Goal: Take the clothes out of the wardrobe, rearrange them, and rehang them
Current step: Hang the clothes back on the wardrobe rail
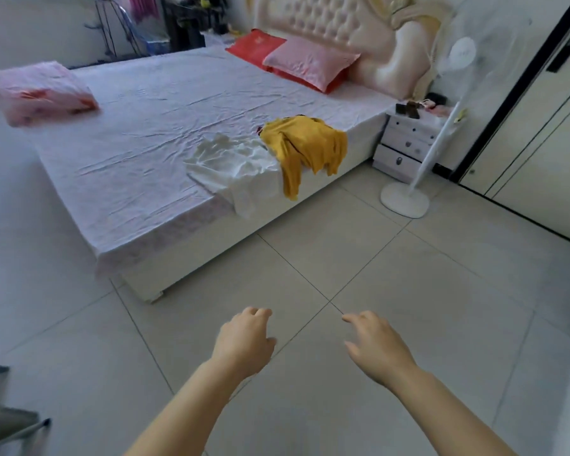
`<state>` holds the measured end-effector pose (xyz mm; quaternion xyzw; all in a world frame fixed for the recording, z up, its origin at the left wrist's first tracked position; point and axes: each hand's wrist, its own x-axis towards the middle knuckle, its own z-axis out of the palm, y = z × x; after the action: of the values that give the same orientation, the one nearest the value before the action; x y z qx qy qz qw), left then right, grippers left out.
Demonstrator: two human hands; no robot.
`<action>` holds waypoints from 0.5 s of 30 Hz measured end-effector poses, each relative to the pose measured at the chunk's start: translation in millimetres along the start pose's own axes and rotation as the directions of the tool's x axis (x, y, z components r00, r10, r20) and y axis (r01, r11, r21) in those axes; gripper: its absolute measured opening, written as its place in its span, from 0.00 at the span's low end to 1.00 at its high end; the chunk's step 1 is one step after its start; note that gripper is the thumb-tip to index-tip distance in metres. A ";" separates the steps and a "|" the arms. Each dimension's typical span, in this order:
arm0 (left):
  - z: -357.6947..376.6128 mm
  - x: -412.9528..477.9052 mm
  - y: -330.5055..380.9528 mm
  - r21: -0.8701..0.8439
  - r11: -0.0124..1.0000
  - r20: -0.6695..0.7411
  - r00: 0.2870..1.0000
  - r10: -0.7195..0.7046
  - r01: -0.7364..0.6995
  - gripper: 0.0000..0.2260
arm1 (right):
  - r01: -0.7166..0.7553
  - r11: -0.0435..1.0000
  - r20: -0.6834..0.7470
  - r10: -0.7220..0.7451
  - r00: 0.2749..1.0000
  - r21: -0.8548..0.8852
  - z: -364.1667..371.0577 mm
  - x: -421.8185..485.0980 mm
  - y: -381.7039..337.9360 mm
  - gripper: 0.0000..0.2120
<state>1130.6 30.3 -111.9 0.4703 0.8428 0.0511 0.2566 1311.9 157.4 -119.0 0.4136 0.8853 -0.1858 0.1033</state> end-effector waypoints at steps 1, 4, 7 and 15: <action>-6.6 13.5 -3.4 -0.009 1.000 0.000 1.000 -0.005 0.005 0.24 | 0.004 1.000 0.004 -0.004 1.000 -0.004 -4.1 15.5 -2.2 0.22; -25.4 58.8 -10.3 -0.028 0.999 0.003 1.000 -0.024 0.024 0.24 | 0.016 1.000 0.016 -0.016 1.000 -0.010 -16.0 67.2 -5.2 0.22; -44.9 113.4 -14.0 -0.042 0.998 0.001 0.999 -0.047 0.047 0.24 | 0.037 0.999 0.025 -0.037 0.999 -0.004 -28.0 129.7 -5.0 0.22; -121.8 286.6 -1.9 -0.078 0.984 -0.005 0.987 -0.162 0.161 0.23 | 0.107 0.993 0.076 -0.110 0.991 0.043 -94.0 323.2 5.5 0.22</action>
<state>948.6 283.0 -117.6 0.3899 0.8770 0.0655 0.2732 1107.6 423.9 -143.7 0.3594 0.8978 -0.2245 0.1195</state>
